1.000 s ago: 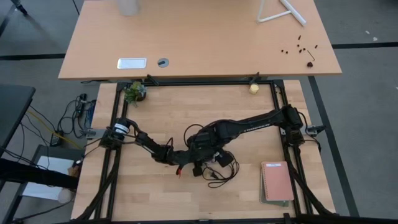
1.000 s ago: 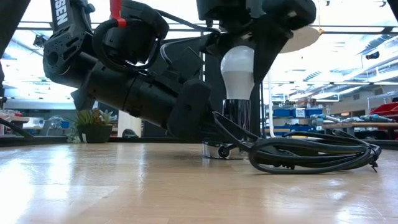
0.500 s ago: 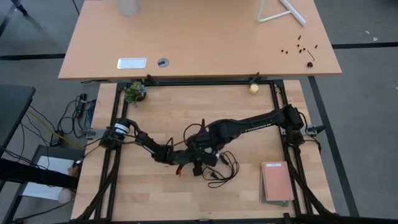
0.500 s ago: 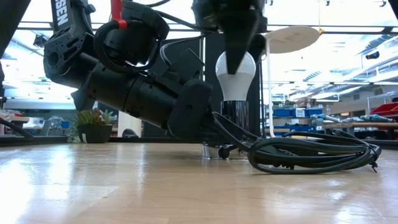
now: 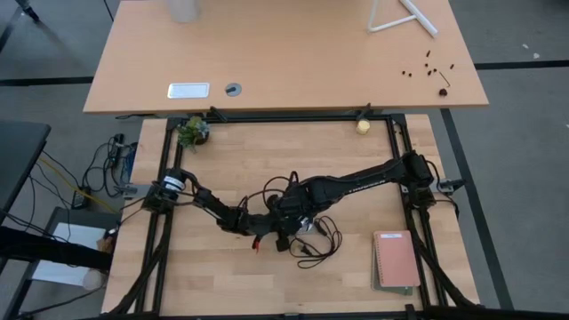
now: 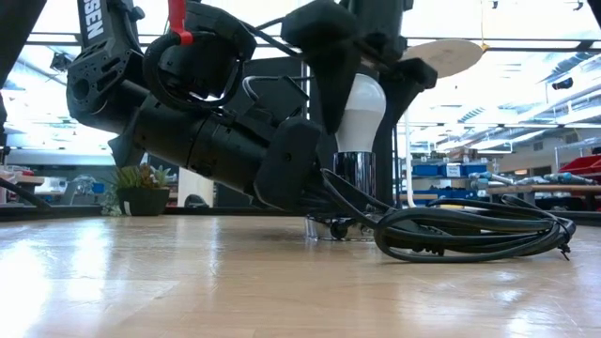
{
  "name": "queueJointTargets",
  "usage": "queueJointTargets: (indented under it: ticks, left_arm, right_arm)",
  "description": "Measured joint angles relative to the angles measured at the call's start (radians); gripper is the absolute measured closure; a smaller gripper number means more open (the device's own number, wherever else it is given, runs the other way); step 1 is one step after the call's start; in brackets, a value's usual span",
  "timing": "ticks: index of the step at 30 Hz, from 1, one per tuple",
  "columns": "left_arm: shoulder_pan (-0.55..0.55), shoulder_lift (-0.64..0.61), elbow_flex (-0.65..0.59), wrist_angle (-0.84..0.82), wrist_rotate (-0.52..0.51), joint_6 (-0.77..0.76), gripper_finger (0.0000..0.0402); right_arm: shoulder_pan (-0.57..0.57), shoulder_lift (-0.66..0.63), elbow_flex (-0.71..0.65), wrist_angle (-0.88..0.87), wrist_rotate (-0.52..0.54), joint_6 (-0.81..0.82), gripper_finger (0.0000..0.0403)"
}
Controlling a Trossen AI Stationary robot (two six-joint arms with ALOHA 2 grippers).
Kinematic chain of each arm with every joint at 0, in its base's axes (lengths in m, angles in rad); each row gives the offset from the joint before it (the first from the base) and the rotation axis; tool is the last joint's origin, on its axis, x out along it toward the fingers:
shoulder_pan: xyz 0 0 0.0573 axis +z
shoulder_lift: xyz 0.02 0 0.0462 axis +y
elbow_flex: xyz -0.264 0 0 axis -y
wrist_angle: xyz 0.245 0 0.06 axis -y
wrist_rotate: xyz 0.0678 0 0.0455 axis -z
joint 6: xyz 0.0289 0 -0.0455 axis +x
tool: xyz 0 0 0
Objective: Screw lightbulb
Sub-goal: Remove the lightbulb from the lamp
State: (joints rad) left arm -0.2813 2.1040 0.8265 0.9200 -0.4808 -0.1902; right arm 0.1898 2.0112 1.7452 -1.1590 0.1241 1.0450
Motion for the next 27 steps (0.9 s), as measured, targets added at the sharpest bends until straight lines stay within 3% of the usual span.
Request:
queueJointTargets:
  ticks: [5,14,17,21,27]
  left_arm:
    - [0.000,0.000,0.000,-0.005,0.001,0.001,0.0218]
    - [0.001,0.000,0.000,-0.010,0.000,0.000,0.0218]
    - [0.001,0.000,0.001,-0.015,0.000,0.001,0.0218]
    - [0.001,0.000,0.001,-0.017,0.000,0.012,0.0218]
    - [-0.001,-0.001,0.001,-0.018,0.005,0.053,0.0218]
  right_arm:
    - [-0.003,0.000,-0.018,0.031,0.013,-0.028,0.0038]
    - [-0.018,0.001,-0.021,0.040,0.010,-0.119,0.0139]
    - [-0.018,0.001,-0.020,0.041,0.003,-0.200,0.0147]
    - [-0.019,0.001,-0.019,0.045,-0.044,-0.471,0.0146]
    - [-0.006,0.001,-0.020,0.026,-0.098,-1.158,0.0110]
